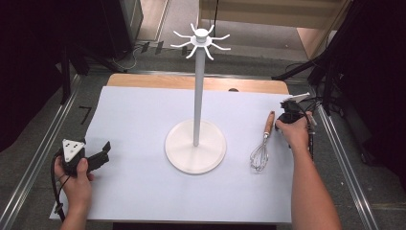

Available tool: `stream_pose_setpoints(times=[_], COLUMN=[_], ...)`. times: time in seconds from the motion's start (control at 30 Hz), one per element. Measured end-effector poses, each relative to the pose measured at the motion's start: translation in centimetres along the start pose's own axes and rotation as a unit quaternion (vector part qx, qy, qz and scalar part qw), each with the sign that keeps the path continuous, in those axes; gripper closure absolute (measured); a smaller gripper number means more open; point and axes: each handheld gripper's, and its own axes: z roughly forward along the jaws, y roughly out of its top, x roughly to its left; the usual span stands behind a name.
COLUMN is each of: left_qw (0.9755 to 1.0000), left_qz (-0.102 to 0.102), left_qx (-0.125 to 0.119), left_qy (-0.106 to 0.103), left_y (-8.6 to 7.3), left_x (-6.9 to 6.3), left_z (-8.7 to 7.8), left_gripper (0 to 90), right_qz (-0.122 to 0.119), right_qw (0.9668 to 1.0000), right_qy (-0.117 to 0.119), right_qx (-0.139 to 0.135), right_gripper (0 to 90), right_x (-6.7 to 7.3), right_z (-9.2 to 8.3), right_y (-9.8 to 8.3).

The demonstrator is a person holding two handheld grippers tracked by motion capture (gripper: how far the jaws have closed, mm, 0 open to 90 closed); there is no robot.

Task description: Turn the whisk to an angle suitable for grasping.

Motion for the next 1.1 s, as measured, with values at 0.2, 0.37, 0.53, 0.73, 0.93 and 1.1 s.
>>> stream_pose_setpoints(times=[0.2,0.37,0.53,0.73,0.93,1.1], left_qw=[1.0000,1.0000,1.0000,1.0000,1.0000,1.0000], left_qz=[0.001,0.003,0.004,0.004,0.003,0.004], left_qx=[0.000,0.003,0.003,0.004,0.005,0.006], left_qy=[-0.001,0.000,0.000,-0.001,-0.001,0.001], left_y=[0.0,0.0,0.0,0.0,0.0,0.0], left_x=[0.0,0.0,-0.1,-0.1,-0.1,-0.1], left_z=[0.0,0.0,0.0,0.1,0.1,0.1], left_gripper=[14.3,14.4,14.4,14.4,14.4,14.4], right_qz=[-0.002,-0.007,0.003,0.008,-0.009,-0.022], right_qw=[0.9997,0.9994,0.9995,0.9992,0.9991,0.9992], right_qy=[-0.023,-0.032,-0.031,-0.037,-0.037,-0.029], right_qx=[0.001,0.005,-0.001,-0.013,-0.018,-0.020], right_gripper=[90.0,90.0,90.0,90.0,90.0,90.0], right_x=[0.2,0.6,0.7,0.8,1.5,2.3], right_z=[0.3,0.6,0.7,0.9,0.8,0.8], right_y=[1.1,1.7,2.2,2.6,2.8,2.9])
